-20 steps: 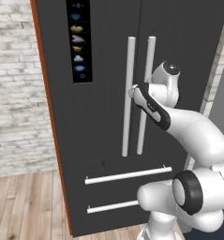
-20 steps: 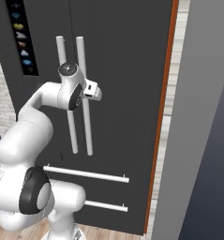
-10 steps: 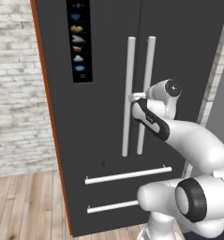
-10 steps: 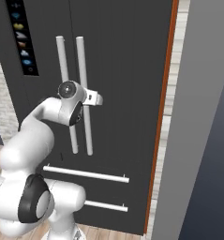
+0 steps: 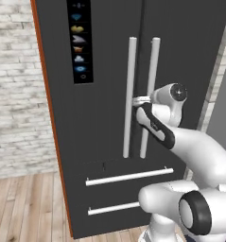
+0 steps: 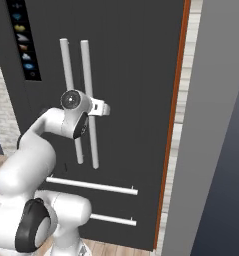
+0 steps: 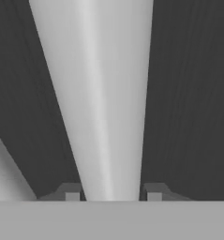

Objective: There is a bowl on the dining counter. Grab a lemon wedge from the fridge and place it in the bowl. Then get the liquor bottle and glass cup from the cabinet and place them next to the bowl.

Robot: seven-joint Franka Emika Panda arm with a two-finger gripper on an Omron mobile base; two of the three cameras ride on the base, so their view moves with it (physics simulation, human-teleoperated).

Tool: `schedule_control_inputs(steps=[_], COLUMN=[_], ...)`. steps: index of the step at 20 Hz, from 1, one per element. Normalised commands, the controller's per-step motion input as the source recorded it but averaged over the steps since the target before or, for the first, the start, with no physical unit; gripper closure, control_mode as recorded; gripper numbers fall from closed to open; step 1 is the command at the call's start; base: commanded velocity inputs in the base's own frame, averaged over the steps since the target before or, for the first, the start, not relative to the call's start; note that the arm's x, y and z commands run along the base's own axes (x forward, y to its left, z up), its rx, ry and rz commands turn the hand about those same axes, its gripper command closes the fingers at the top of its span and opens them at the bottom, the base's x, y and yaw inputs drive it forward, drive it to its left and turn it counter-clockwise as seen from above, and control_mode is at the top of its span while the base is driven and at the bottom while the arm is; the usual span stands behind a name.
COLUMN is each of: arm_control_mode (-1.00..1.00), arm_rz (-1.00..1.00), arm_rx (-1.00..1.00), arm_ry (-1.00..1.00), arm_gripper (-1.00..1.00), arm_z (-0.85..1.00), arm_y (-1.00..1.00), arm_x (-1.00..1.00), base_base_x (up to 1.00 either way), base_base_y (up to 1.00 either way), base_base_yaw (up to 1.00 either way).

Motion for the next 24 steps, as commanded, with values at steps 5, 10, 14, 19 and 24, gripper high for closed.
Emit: schedule_control_inputs(steps=[5, 10, 14, 19, 24], arm_control_mode=[-1.0, -1.0, -1.0, -1.0, -1.0], arm_rz=[-0.01, -0.07, -0.06, -0.07, -0.02], arm_rx=[0.03, 0.04, 0.01, -0.01, 0.0], arm_ry=[-0.12, -0.02, 0.0, 0.09, 0.1], arm_gripper=[1.0, 1.0, 1.0, -1.0, -1.0], arm_z=[-0.01, 0.01, 0.11, -0.01, 0.0], arm_y=[-0.47, -0.46, -0.5, -0.35, 0.0], arm_x=[-1.0, -1.0, -1.0, -0.71, 0.0], base_base_x=[0.0, 0.0, 0.0, 0.0, 0.0], base_base_y=[0.0, 0.0, 0.0, 0.0, 0.0], base_base_yaw=[0.0, 0.0, 0.0, 0.0, 0.0])
